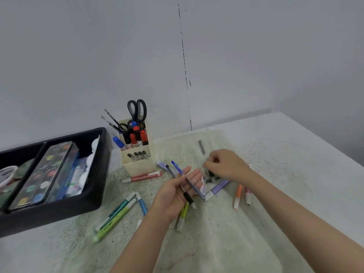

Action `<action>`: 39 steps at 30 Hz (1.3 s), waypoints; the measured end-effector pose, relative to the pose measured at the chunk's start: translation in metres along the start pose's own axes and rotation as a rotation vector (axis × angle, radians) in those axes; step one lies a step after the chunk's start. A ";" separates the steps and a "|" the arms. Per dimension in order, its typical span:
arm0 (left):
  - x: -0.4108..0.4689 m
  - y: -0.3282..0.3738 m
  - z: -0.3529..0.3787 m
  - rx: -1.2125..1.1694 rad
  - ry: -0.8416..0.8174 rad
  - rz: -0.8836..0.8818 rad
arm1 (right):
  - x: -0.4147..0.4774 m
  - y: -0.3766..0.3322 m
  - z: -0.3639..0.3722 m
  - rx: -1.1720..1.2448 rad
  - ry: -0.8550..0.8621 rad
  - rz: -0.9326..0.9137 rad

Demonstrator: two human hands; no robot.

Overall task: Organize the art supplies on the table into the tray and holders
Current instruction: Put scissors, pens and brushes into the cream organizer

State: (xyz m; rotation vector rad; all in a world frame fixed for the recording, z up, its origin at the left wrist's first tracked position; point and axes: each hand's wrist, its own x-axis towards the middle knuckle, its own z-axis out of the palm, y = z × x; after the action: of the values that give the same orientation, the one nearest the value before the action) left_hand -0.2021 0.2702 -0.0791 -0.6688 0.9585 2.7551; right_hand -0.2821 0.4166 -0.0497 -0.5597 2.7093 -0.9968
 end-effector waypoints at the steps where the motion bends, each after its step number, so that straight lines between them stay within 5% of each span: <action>1: -0.002 0.000 0.001 0.010 -0.007 0.003 | -0.009 -0.008 0.004 -0.015 -0.097 -0.047; 5: -0.007 0.000 0.005 0.074 -0.036 -0.011 | -0.024 -0.019 0.015 -0.042 -0.220 -0.159; 8: -0.004 0.000 0.001 -0.023 0.004 0.008 | -0.019 -0.011 0.008 0.040 -0.070 -0.098; 13: -0.011 0.003 -0.006 -0.014 0.040 0.019 | -0.011 0.024 -0.002 -0.538 0.063 0.069; 24: -0.026 0.004 -0.014 -0.041 0.018 -0.029 | 0.004 0.034 -0.012 -0.481 -0.076 0.029; 30: -0.031 0.005 -0.022 0.025 0.031 -0.006 | -0.009 0.034 -0.024 -0.072 -0.027 -0.039; 35: -0.034 0.005 -0.021 0.108 0.064 0.057 | -0.025 0.006 -0.036 0.542 0.143 -0.118; 39: -0.036 0.006 -0.021 0.148 0.053 0.050 | -0.038 -0.022 -0.040 0.681 0.194 -0.181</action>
State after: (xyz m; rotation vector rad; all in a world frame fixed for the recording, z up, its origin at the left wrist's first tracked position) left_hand -0.1640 0.2526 -0.0743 -0.7053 1.1922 2.6872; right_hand -0.2544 0.4405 -0.0028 -0.5904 2.2574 -1.9828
